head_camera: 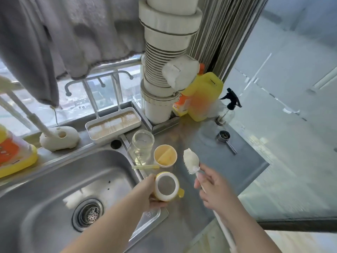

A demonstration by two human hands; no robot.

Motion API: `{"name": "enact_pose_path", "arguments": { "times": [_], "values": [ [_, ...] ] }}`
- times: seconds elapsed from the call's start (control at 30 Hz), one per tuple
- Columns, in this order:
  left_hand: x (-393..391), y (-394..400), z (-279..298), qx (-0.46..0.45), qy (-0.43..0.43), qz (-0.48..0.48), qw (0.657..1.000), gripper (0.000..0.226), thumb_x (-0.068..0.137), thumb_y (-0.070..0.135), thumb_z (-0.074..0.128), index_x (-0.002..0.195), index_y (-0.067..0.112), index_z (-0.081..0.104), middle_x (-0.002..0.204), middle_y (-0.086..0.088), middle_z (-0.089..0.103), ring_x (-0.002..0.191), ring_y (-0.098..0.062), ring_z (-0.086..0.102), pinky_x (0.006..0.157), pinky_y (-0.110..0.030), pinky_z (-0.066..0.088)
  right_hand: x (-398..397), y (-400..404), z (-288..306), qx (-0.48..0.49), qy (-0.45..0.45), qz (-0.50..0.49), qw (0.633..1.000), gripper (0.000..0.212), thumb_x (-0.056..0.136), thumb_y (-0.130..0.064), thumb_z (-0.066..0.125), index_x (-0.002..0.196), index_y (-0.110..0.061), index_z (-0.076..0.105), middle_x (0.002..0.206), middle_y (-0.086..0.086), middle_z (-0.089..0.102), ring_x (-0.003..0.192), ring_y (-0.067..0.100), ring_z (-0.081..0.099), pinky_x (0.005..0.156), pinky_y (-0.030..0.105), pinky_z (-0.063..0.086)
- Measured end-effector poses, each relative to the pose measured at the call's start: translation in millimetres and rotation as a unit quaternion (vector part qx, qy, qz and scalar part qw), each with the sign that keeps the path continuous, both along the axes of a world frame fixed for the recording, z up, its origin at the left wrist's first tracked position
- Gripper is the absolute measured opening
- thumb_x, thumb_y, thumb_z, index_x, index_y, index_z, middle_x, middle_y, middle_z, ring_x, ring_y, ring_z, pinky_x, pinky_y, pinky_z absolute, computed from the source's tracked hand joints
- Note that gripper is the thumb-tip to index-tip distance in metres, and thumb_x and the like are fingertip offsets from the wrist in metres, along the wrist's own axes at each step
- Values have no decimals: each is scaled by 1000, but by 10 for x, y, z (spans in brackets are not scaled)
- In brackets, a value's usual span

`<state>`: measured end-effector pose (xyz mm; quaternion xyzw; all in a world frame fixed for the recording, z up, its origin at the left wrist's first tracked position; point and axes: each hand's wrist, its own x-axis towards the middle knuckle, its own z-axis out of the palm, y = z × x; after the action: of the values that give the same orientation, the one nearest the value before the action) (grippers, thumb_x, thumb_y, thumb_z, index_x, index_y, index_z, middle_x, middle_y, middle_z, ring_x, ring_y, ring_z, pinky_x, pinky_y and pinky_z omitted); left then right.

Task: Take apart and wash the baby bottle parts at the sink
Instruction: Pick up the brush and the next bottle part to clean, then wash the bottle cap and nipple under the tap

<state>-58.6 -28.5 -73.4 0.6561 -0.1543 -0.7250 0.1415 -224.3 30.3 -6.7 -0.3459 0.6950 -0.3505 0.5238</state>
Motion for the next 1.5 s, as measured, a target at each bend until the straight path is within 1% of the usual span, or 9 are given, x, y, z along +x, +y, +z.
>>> {"name": "enact_pose_path", "arguments": {
  "times": [0.1, 0.33, 0.5, 0.6, 0.77, 0.97, 1.2, 1.37, 1.5],
  "values": [
    [-68, -71, -65, -17, 7, 24, 1000, 37, 97, 46, 47, 103, 10, 59, 76, -13, 70, 57, -27, 69, 48, -35, 56, -36, -45, -102, 2, -4, 5, 1000, 34, 101, -16, 41, 131, -30, 52, 71, -1, 52, 39, 6, 27, 37, 17, 24],
    [-124, -126, -165, -53, -52, -5, 997, 63, 89, 60, 50, 114, 3, 53, 93, -23, 69, 66, -32, 71, 50, -35, 57, -39, -291, -294, -4, 37, 63, 997, 33, 101, -22, 43, 108, -53, 52, 65, -11, 54, 42, 4, 35, 42, 14, 29],
    [-112, -128, -183, -152, -151, -32, 976, 42, 92, 50, 52, 102, 11, 44, 101, -16, 60, 74, -31, 68, 43, -32, 53, -83, -431, -335, -5, 36, 76, 996, 36, 101, -21, 43, 103, -56, 50, 64, -11, 54, 41, 4, 34, 41, 15, 29],
    [-84, -63, -232, -228, -237, -130, 935, 32, 95, 46, 47, 85, 15, 42, 88, -7, 58, 74, -22, 61, 57, -34, 51, -119, -477, -372, -3, 38, 86, 996, 35, 101, -21, 42, 108, -54, 49, 65, -10, 54, 40, 3, 35, 41, 13, 29],
    [-33, -5, -261, -300, -297, -214, 881, 20, 96, 35, 47, 85, 20, 42, 85, 4, 51, 73, -10, 48, 55, -19, 30, -169, -505, -467, 8, 51, 88, 995, 33, 100, -19, 43, 120, -45, 50, 66, -8, 55, 39, 3, 34, 41, 12, 29],
    [-91, -30, -208, -324, -303, -247, 862, 13, 97, 33, 46, 94, 20, 44, 95, 6, 51, 83, -12, 51, 66, -24, 36, -211, -494, -482, 6, 37, 82, 996, 33, 100, -19, 44, 116, -47, 50, 63, -9, 53, 40, 6, 32, 39, 13, 29],
    [-213, -456, -63, -445, -356, -298, 766, 31, 99, 25, 43, 128, 17, 49, 129, 6, 44, 105, -20, 56, 76, -30, 43, -236, -444, -477, 2, 31, 77, 997, 33, 100, -18, 44, 116, -47, 50, 62, -9, 53, 40, 6, 32, 39, 13, 29],
    [-328, -646, -109, -379, -365, -363, 769, 19, 98, 28, 44, 103, 14, 54, 101, -3, 57, 84, -26, 60, 66, -28, 38, -250, -426, -444, -2, 34, 76, 997, 35, 100, -19, 44, 109, -52, 48, 62, -9, 54, 41, 7, 33, 40, 14, 29],
    [-318, -668, -140, -366, -338, -331, 801, 16, 96, 27, 48, 85, 15, 50, 88, -6, 58, 76, -28, 62, 62, -29, 41, -255, -388, -438, 3, 30, 73, 997, 36, 100, -18, 44, 108, -53, 48, 64, -8, 53, 40, 6, 33, 40, 13, 29]
  ]
}}
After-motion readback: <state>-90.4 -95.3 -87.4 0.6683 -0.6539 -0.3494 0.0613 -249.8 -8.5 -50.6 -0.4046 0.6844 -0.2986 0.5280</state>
